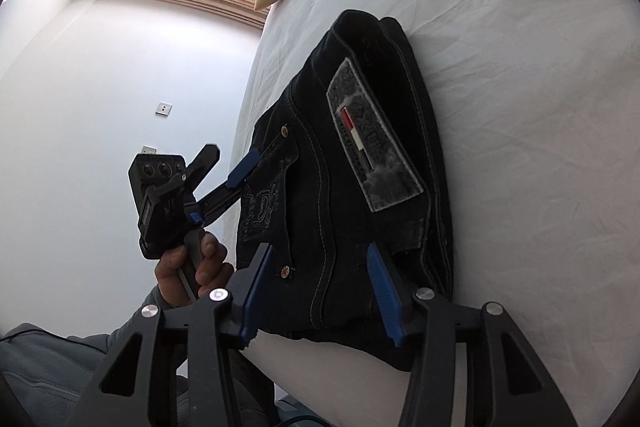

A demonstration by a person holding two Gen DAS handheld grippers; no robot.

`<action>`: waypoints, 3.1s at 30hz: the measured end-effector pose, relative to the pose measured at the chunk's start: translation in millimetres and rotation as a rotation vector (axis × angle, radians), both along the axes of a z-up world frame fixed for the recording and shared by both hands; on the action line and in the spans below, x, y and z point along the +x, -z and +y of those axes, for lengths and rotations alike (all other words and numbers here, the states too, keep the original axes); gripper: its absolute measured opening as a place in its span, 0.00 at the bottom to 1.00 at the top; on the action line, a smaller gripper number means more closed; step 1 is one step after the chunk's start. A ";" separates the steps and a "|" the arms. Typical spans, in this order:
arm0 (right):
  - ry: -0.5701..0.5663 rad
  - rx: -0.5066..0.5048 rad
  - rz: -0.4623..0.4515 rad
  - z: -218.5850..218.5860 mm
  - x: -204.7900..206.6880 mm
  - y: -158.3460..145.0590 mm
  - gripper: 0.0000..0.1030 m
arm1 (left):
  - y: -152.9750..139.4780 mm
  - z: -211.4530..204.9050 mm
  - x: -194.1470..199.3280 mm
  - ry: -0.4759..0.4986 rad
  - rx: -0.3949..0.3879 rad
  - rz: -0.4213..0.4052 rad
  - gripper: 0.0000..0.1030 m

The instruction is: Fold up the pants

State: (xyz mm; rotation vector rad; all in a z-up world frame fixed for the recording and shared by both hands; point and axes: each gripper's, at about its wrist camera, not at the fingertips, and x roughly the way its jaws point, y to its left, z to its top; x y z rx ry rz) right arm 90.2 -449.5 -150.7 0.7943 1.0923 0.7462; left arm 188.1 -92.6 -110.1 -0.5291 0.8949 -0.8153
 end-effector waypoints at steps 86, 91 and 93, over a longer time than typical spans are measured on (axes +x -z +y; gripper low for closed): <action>0.319 -0.564 -0.482 112.9 14.9 -139.9 0.87 | -141.3 165.6 -124.1 -0.569 0.626 -0.455 1.00; 0.426 -0.608 -0.771 134.9 -48.9 -218.9 1.00 | -217.0 132.4 -201.5 -0.776 0.752 -0.700 1.00; 0.452 -0.595 -0.822 139.4 -65.0 -244.9 1.00 | -236.8 128.6 -219.6 -0.799 0.736 -0.689 1.00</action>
